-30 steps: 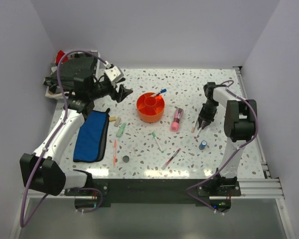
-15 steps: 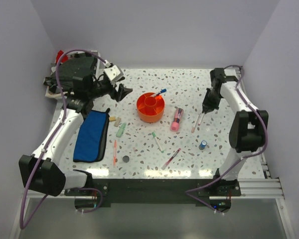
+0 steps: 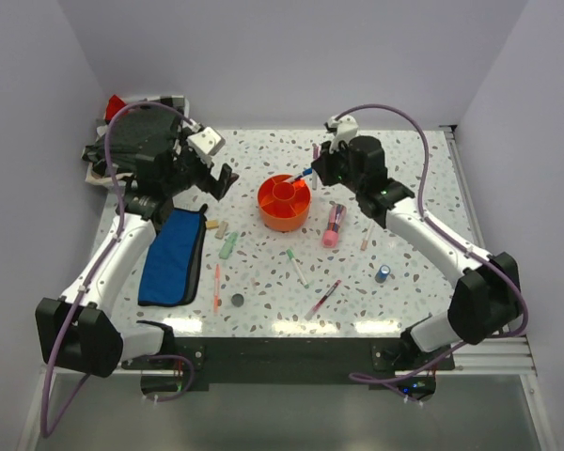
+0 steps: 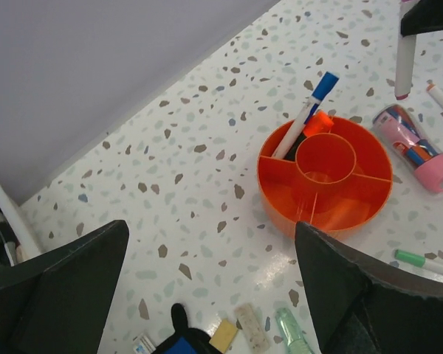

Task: Sort the stationery into containers
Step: Place the pen in the storage box.

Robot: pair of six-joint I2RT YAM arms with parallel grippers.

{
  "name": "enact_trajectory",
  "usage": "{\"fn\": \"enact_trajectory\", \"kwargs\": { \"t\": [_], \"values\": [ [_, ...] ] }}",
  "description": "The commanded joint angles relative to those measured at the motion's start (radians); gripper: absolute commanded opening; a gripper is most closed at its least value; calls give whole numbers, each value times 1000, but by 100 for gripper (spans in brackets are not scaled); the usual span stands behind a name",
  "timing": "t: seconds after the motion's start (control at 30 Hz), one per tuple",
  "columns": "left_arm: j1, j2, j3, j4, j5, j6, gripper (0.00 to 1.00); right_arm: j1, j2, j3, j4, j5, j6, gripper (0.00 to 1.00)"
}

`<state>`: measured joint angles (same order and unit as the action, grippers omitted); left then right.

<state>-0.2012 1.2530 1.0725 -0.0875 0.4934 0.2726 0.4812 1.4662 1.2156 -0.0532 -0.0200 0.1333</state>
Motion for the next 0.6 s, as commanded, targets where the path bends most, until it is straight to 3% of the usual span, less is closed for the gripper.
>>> {"fn": "enact_trajectory", "kwargs": {
  "t": [0.0, 0.57],
  "values": [
    [37, 31, -11, 14, -110, -64, 100, 20, 54, -44, 444, 12, -127, 0],
    [66, 57, 3, -49, -127, -24, 100, 73, 324, 10, 730, -21, -109, 0]
  ]
}}
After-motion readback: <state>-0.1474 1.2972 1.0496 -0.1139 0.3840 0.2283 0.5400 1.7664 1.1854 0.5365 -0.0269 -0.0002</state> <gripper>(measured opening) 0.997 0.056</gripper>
